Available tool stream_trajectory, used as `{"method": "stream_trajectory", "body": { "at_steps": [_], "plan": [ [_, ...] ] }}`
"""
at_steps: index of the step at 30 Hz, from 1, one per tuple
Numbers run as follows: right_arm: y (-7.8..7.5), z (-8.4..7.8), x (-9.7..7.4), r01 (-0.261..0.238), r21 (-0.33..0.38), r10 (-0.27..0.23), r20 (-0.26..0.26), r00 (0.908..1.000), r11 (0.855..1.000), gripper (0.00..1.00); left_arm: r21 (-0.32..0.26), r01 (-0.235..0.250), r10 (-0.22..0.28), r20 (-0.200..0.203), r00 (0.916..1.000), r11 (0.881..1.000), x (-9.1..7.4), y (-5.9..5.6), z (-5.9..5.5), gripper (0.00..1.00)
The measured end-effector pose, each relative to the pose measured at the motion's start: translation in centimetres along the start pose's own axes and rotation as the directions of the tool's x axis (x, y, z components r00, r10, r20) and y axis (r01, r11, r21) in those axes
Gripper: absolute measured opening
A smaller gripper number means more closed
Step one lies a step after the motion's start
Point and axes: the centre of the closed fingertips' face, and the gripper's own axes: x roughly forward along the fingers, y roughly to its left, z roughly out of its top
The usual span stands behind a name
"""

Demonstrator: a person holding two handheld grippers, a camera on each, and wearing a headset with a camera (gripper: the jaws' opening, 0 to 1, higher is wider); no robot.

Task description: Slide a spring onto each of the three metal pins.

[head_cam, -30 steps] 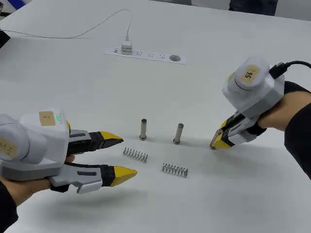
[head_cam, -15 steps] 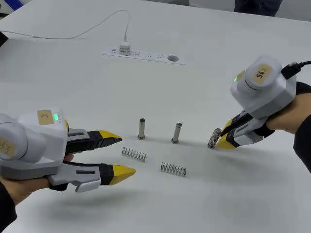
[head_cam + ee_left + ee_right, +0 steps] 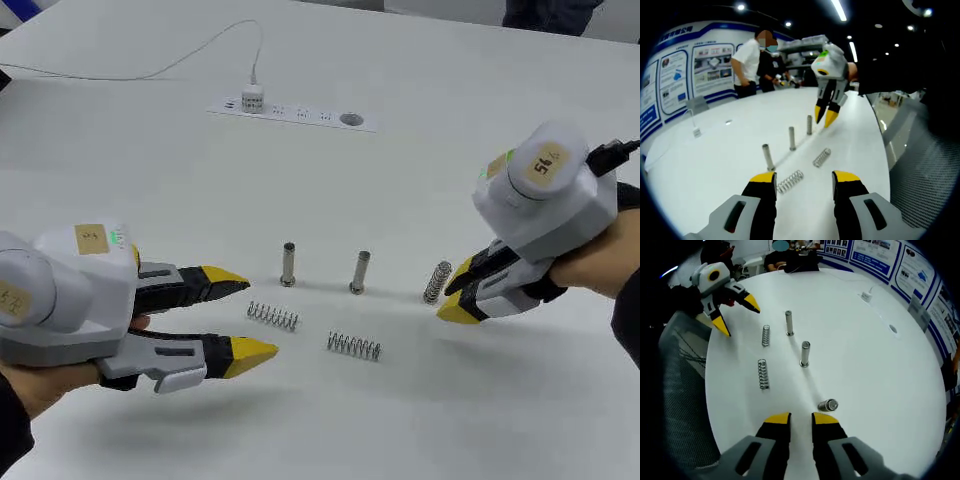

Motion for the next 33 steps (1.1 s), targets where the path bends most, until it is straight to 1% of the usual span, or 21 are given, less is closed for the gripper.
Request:
{"method": "stream_trajectory", "body": {
  "at_steps": [8, 15, 20, 24, 30, 33],
  "plan": [
    [1.7, 1.1, 0.5, -0.027, -0.035, 0.028, 0.007, 0.9996, 0.999, 0.17, 0.003, 0.003, -0.003, 0.002, 1.0000, 1.000, 0.1, -0.1, 0.1, 0.45],
    [3.2, 2.2, 1.3, -0.059, -0.074, 0.060, 0.009, 0.9982, 0.995, 0.17, 0.007, 0.005, -0.005, 0.002, 1.0000, 1.000, 0.1, -0.1, 0.2, 0.45],
    [3.8, 2.8, 2.1, -0.079, -0.100, 0.080, 0.006, 0.9968, 0.992, 0.17, 0.010, 0.007, -0.007, 0.001, 1.0000, 1.000, 0.2, -0.1, 0.3, 0.45],
    [4.4, 3.1, 2.7, -0.093, -0.114, 0.094, 0.000, 0.9956, 0.989, 0.17, 0.014, 0.012, -0.012, 0.002, 0.9999, 1.000, 0.3, -0.3, 0.5, 0.45],
    [5.1, 3.1, 3.6, -0.113, -0.132, 0.112, -0.019, 0.9936, 0.985, 0.17, 0.016, 0.016, -0.016, 0.002, 0.9999, 1.000, 0.4, -0.4, 0.5, 0.45],
    [5.2, 3.1, 4.0, -0.118, -0.138, 0.115, -0.028, 0.9930, 0.983, 0.17, 0.016, 0.017, -0.017, 0.001, 0.9999, 1.000, 0.4, -0.5, 0.5, 0.45]
  ]
}}
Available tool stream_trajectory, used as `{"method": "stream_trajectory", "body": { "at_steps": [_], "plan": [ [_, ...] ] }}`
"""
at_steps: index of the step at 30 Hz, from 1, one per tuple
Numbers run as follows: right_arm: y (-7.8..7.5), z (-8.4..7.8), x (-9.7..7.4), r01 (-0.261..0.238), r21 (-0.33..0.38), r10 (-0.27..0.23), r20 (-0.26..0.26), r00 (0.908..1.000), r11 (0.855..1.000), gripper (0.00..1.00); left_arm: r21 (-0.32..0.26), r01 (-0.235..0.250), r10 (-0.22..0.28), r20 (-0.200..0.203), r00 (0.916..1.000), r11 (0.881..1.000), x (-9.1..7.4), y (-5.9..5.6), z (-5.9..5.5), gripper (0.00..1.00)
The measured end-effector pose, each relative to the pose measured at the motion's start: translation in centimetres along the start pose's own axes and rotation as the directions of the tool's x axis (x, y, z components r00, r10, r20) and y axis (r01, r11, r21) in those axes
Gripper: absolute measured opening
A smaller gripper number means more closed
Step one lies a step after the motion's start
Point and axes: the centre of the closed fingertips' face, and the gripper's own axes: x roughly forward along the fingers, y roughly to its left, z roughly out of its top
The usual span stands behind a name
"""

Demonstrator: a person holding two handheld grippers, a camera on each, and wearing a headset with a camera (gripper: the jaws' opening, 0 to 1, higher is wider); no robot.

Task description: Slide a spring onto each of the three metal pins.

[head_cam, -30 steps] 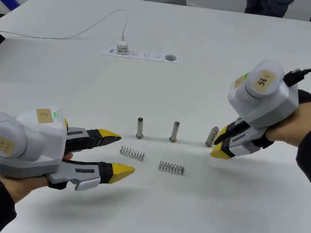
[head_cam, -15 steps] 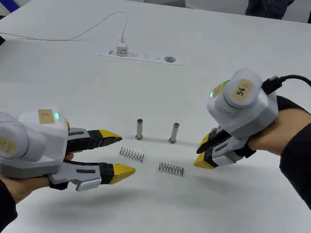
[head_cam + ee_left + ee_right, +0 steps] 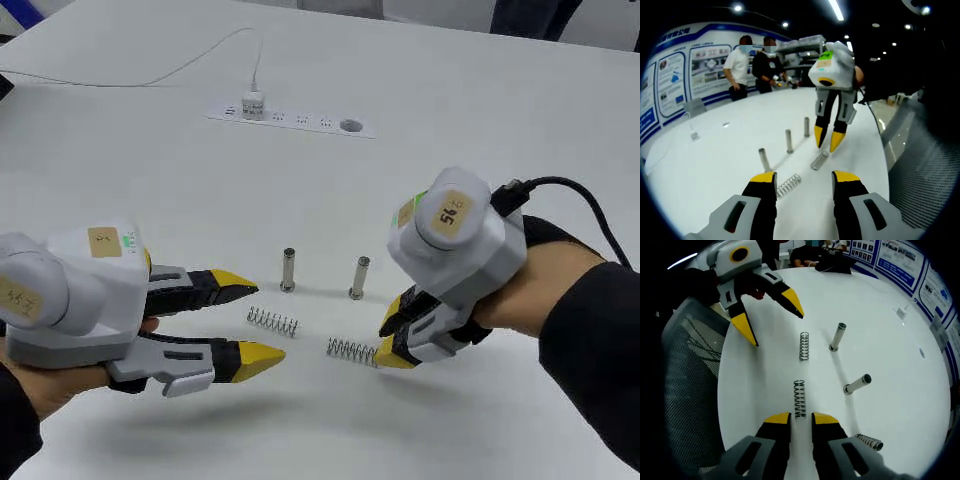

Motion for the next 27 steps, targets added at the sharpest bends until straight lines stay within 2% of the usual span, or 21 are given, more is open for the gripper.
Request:
{"method": "stream_trajectory", "body": {
  "at_steps": [14, 27],
  "plan": [
    [0.2, -0.3, 1.2, -0.002, -0.040, 0.000, -0.041, 0.9992, 0.999, 0.16, 0.003, 0.006, -0.006, -0.004, 1.0000, 1.000, 0.1, -0.2, 0.0, 0.44],
    [0.2, -0.4, 1.6, -0.007, -0.043, 0.005, -0.048, 0.9988, 0.999, 0.14, 0.005, 0.010, -0.010, -0.006, 0.9999, 1.000, 0.2, -0.3, 0.0, 0.44]
  ]
}}
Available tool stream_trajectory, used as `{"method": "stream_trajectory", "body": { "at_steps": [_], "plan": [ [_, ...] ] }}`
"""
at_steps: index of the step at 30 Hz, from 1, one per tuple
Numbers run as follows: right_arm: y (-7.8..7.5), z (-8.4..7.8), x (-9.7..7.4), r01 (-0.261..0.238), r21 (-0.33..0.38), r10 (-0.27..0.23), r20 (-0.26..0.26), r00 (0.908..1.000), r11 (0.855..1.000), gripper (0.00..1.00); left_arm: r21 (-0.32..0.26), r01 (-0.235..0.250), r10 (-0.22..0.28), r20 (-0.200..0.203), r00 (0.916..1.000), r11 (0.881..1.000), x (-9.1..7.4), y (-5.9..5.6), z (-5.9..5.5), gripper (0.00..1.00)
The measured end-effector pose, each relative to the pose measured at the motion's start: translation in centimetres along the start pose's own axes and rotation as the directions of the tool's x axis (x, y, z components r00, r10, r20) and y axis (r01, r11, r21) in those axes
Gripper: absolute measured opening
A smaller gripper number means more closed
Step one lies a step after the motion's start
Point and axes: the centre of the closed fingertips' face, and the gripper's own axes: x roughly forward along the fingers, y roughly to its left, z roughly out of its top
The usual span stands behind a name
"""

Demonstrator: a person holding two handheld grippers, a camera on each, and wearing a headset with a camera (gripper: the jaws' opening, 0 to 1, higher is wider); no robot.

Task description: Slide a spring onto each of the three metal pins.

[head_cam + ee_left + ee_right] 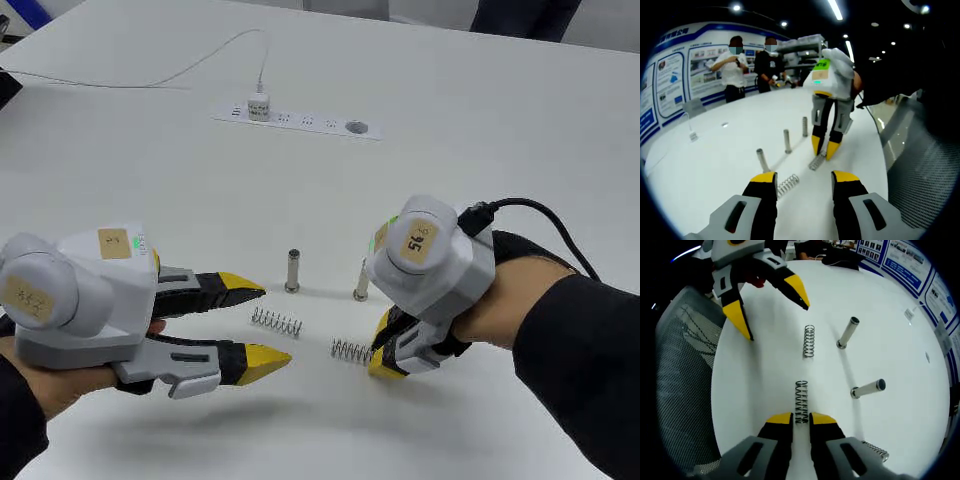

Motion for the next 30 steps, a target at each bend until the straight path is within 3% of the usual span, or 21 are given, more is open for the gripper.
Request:
{"method": "stream_trajectory", "body": {
  "at_steps": [14, 30],
  "plan": [
    [-0.2, 0.5, -0.2, 0.006, 0.000, -0.005, 0.021, 0.9998, 1.000, 0.12, 0.018, 0.030, -0.030, -0.012, 0.9995, 0.999, 0.7, -0.5, 0.0, 0.43],
    [0.1, 1.7, -2.9, 0.013, -0.019, -0.011, 0.058, 0.9983, 1.000, 0.12, 0.074, 0.092, -0.090, -0.032, 0.9955, 0.993, 2.1, -1.3, 0.6, 0.41]
  ]
}}
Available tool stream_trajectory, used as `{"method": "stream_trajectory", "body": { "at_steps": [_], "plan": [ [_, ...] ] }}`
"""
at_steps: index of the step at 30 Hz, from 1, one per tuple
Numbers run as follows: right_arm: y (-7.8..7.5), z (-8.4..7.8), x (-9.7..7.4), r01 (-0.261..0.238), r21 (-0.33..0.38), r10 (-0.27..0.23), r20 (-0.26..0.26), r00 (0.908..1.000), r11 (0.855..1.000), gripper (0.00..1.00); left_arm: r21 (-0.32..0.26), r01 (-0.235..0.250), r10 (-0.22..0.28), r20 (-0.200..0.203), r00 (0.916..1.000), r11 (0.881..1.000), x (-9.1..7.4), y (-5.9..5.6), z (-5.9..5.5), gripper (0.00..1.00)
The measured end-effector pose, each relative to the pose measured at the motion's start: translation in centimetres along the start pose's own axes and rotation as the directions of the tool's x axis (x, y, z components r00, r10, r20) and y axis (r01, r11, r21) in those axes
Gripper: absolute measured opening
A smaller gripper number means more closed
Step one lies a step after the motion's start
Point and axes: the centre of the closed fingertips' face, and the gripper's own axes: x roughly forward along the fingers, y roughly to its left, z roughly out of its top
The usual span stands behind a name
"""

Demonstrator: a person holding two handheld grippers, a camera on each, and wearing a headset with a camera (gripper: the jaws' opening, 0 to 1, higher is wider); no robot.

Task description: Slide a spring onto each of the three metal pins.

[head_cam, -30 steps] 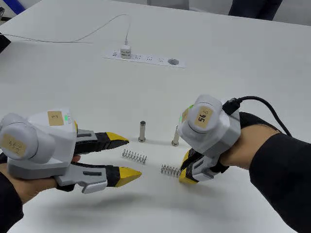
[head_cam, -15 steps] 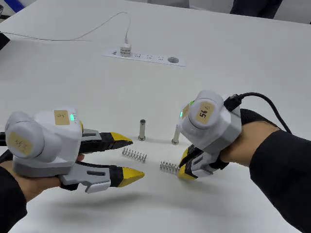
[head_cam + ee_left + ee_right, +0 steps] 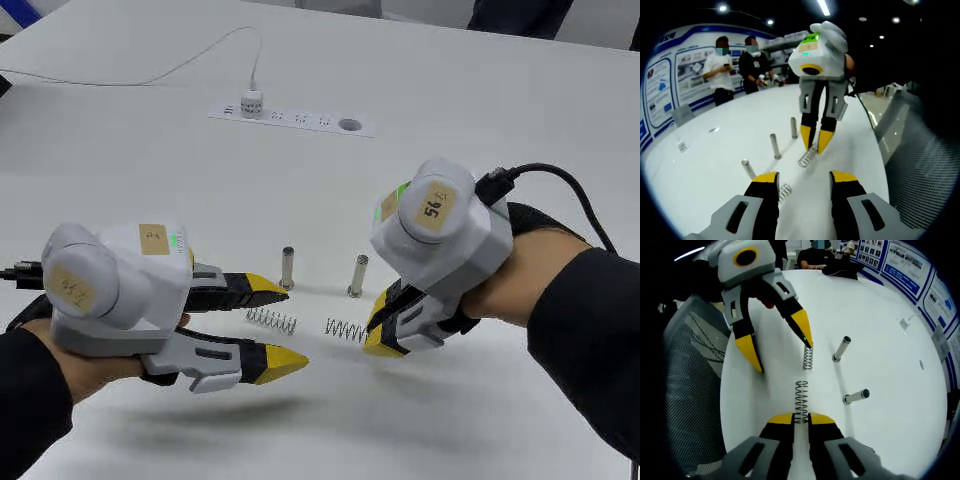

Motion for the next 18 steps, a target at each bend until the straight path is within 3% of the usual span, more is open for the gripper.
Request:
{"method": "stream_trajectory", "body": {
  "at_steps": [18],
  "plan": [
    [1.0, 2.0, -1.2, -0.002, -0.083, 0.004, 0.017, 0.9998, 0.997, 0.12, 0.057, 0.044, -0.044, 0.004, 0.9990, 0.997, 1.1, -0.7, 1.1, 0.33]
  ]
}}
